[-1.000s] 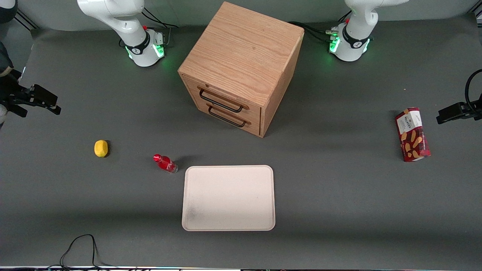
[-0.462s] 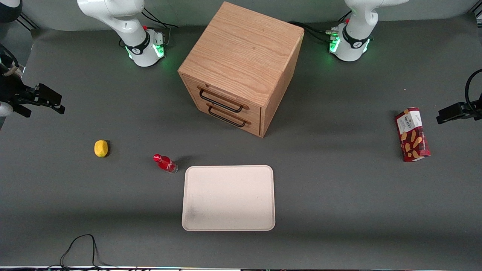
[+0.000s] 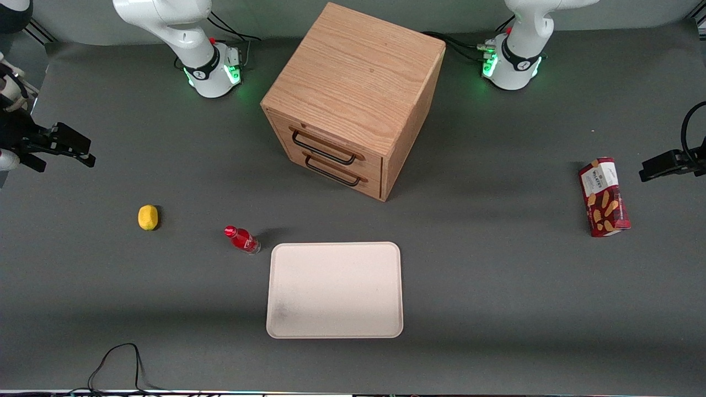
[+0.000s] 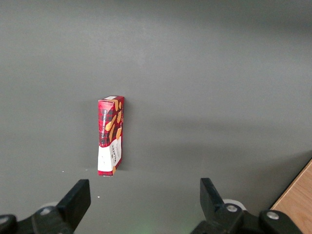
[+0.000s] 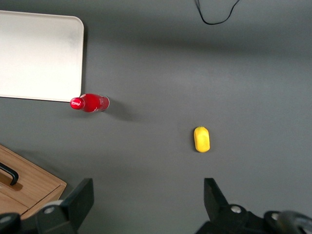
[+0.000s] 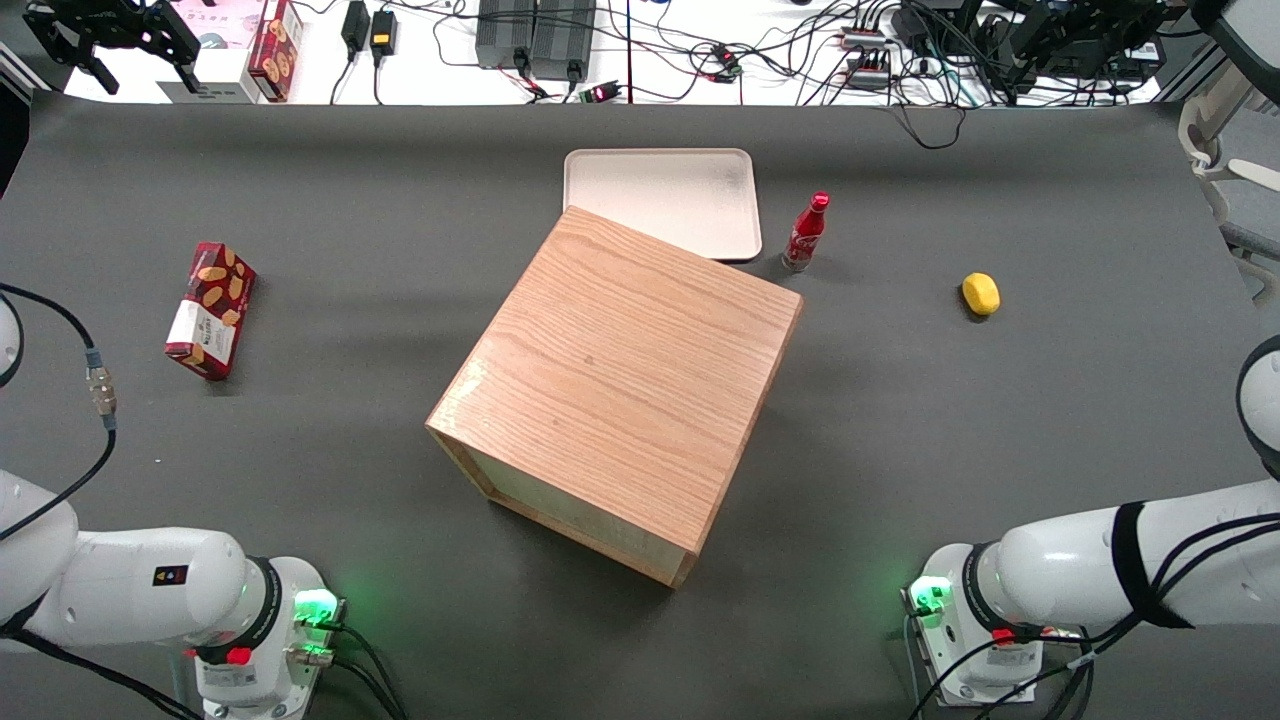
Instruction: Place coke bottle on tray
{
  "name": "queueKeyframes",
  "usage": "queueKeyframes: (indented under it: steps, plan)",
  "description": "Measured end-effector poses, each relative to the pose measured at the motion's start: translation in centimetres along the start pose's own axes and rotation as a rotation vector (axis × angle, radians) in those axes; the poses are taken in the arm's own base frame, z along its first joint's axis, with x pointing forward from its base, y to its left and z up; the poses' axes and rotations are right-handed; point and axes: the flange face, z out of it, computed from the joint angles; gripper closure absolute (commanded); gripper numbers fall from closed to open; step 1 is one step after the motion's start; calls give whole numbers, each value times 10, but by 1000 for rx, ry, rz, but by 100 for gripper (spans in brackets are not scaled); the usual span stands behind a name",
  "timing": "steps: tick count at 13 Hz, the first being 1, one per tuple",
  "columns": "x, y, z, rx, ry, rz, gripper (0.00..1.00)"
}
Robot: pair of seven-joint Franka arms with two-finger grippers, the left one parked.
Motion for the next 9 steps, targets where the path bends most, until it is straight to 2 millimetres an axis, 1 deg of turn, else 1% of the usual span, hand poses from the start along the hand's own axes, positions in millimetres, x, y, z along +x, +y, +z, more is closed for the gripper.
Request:
queueKeyframes:
  steps: [2, 4, 7, 9]
  plan:
    - [5, -10, 5, 8, -5, -15, 0]
    - [14, -30, 13, 11, -12, -27, 0]
    - [29, -77, 24, 13, -21, -9, 0]
    - [34, -112, 30, 14, -25, 20, 0]
